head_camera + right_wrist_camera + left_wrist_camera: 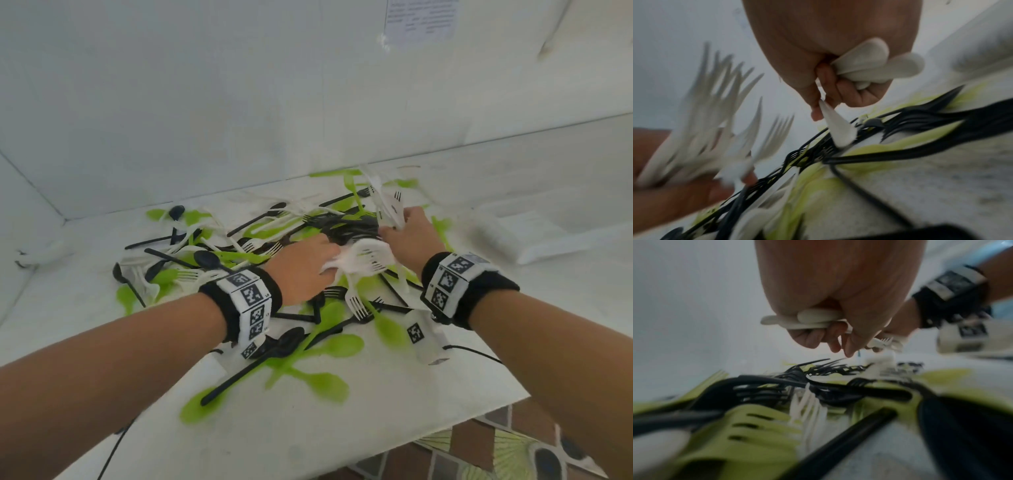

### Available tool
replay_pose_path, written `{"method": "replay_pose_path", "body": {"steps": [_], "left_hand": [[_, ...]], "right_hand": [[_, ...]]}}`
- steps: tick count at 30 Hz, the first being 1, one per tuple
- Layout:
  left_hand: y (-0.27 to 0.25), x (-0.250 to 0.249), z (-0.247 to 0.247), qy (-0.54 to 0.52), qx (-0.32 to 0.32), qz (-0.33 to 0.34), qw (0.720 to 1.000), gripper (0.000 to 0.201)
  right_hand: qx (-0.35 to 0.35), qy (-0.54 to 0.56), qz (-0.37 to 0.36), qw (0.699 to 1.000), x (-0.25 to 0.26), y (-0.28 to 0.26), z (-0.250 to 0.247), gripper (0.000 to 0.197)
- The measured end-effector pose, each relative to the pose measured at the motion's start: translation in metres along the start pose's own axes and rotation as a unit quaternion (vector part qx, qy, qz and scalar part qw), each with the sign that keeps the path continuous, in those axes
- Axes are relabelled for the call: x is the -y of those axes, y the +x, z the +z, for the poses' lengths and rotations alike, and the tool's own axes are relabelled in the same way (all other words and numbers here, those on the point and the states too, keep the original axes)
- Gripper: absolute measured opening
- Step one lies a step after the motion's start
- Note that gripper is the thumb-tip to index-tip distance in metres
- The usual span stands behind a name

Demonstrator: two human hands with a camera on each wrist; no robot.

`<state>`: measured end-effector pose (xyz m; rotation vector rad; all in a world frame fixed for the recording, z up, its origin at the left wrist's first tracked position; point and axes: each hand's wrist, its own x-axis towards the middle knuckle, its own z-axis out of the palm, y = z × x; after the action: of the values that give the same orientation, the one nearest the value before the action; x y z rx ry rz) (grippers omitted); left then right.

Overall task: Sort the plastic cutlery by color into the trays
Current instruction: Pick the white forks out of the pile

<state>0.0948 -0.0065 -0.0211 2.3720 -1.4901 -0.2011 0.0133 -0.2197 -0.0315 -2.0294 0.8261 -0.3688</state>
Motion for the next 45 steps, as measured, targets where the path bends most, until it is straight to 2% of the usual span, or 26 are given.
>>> {"method": "replay_pose_path", "body": {"steps": [4,6,8,12,15,18,20,23,26,28,33,36,39,41,43,45], "left_hand": [[0.006,-0.01,0.012,0.164,0.108,0.117,0.974,0.036],[0.009,-0.016,0.013,0.165,0.152,0.134,0.965,0.04],[0.012,-0.021,0.016,0.147,0.161,0.146,0.965,0.037],[0.014,-0.022,0.02,0.096,0.08,0.163,0.979,0.024],[0.016,-0.021,0.018,0.052,-0.008,0.165,0.985,0.029],[0.018,-0.032,0.005,-0.03,-0.084,0.112,0.99,0.023],[0.021,-0.041,-0.007,-0.112,-0.123,0.047,0.985,0.018],[0.026,-0.042,-0.02,-0.273,-0.166,-0.079,0.944,0.013],[0.024,-0.037,-0.024,-0.447,-0.157,-0.175,0.863,0.013],[0.021,-0.032,-0.023,-0.502,-0.147,-0.207,0.827,0.009],[0.012,-0.012,-0.017,-0.484,-0.185,-0.287,0.806,0.011],[0.005,-0.001,-0.016,-0.501,-0.199,-0.318,0.78,0.004],[0.001,0.001,-0.017,-0.589,-0.171,-0.322,0.721,0.012],[-0.002,-0.001,-0.018,-0.631,-0.146,-0.317,0.693,0.015],[-0.004,-0.006,-0.02,-0.656,-0.126,-0.311,0.676,0.009],[-0.006,-0.008,-0.023,-0.664,-0.127,-0.306,0.671,0.005]], "right_hand": [[0.008,-0.021,0.003,1.0,-0.015,-0.005,-0.024,0.015],[-0.003,-0.001,0.001,1.0,-0.019,-0.009,-0.033,0.015],[-0.018,0.026,0.012,0.999,-0.021,-0.011,-0.037,0.017],[-0.03,0.062,0.02,0.997,-0.024,-0.009,-0.037,0.024],[-0.054,0.098,0.005,0.994,-0.022,-0.009,-0.039,0.022],[-0.045,0.184,0.016,0.982,-0.018,-0.007,-0.041,0.023],[-0.034,0.231,0.03,0.972,-0.014,-0.006,-0.039,0.029],[-0.01,0.253,0.029,0.967,-0.002,-0.008,-0.031,0.024],[0.039,0.311,0.04,0.949,0.011,-0.013,-0.016,0.024],[0.063,0.317,0.041,0.946,0.019,-0.016,-0.001,0.023],[0.057,0.295,0.04,0.953,0.028,-0.018,0.028,0.02],[0.077,0.313,0.058,0.945,0.03,-0.017,0.036,0.022],[0.133,0.344,0.057,0.928,0.037,-0.021,0.045,0.025],[0.175,0.369,0.056,0.911,0.045,-0.026,0.053,0.025],[0.191,0.392,0.065,0.897,0.051,-0.03,0.061,0.025],[0.187,0.419,0.075,0.885,0.055,-0.033,0.066,0.025]]}}
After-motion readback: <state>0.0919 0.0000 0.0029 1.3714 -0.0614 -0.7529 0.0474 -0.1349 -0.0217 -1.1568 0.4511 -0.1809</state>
